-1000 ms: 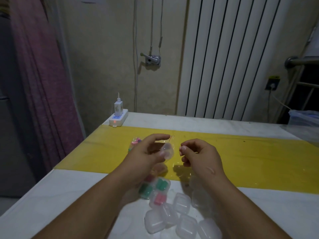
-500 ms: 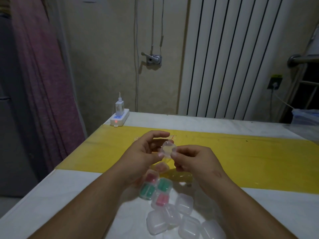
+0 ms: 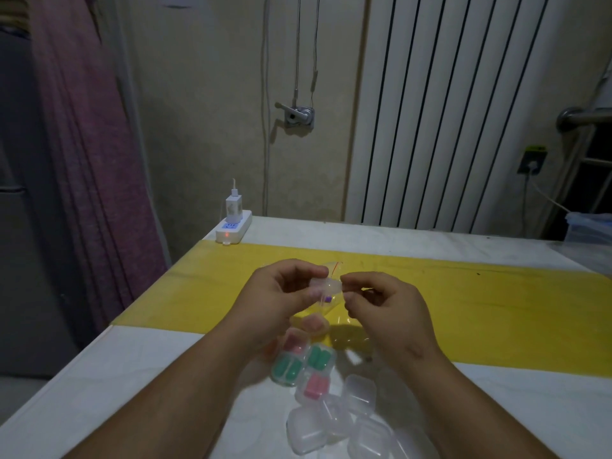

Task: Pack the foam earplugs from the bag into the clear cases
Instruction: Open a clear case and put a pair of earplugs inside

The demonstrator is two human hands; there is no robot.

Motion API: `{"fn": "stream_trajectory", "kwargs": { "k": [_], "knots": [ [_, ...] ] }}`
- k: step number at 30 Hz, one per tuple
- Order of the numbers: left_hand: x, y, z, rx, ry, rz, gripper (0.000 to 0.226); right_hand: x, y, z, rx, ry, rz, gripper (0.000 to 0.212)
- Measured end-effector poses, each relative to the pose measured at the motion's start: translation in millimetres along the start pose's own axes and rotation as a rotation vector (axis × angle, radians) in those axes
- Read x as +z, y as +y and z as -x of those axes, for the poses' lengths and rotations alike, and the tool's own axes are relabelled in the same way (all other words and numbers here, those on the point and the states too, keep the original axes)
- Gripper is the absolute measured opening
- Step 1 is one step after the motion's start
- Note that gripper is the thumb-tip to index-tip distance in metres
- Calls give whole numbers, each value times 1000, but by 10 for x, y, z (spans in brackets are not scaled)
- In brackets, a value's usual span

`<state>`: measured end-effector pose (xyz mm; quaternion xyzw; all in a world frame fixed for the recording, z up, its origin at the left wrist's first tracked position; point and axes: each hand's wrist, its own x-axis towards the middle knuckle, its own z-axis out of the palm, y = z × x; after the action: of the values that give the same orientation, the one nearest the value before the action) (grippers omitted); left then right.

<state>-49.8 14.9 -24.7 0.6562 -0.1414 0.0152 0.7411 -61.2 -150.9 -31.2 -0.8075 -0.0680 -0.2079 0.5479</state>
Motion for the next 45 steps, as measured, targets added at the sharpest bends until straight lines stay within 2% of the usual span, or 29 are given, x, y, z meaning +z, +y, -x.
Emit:
{"fn": "stream_trajectory", "kwargs": {
  "k": [4, 9, 12, 15, 20, 23, 27, 30, 32, 34, 37, 41, 43, 45],
  "knots": [
    [13, -3, -7, -24, 12, 68, 24, 29, 16, -25, 234, -40, -326, 32],
    [-15, -41, -32, 12, 10, 35, 28, 35, -12, -7, 328, -170, -487, 19],
    [-15, -31, -25, 34, -3, -7, 29, 40, 10, 6, 288, -210, -469, 26],
    [-14, -15, -13, 57, -16, -59, 29, 49, 30, 7, 263, -187, -423, 23],
    [-5, -77, -22, 220, 73, -497, 24, 77, 35, 23, 251, -184, -359, 20],
    [4, -82, -16, 282, 86, -611, 21, 75, 24, 26, 241, -182, -342, 21],
    [8, -95, -12, 272, 81, -613, 17, 81, 7, 32, 227, -173, -292, 24],
    [20, -35, -20, 189, 147, -394, 8, 91, 29, 35, 240, -133, -270, 24],
    [7, 12, -27, 125, 174, -221, 16, 93, 30, 34, 256, -152, -293, 22],
    [-23, 6, -43, 107, 152, -180, 32, 90, 27, 24, 268, -184, -310, 20],
    [-34, 7, -32, 88, 106, -245, 42, 78, 38, 12, 279, -182, -307, 16],
    [-20, 7, -8, 0, 18, -324, 25, 43, 72, -19, 291, -140, -341, 12],
    [-30, -16, -1, 40, 2, -482, 29, 41, 75, -18, 288, -139, -347, 12],
    [-35, -9, -1, 58, 19, -516, 32, 53, 64, -18, 301, -130, -369, 11]
  ]
}}
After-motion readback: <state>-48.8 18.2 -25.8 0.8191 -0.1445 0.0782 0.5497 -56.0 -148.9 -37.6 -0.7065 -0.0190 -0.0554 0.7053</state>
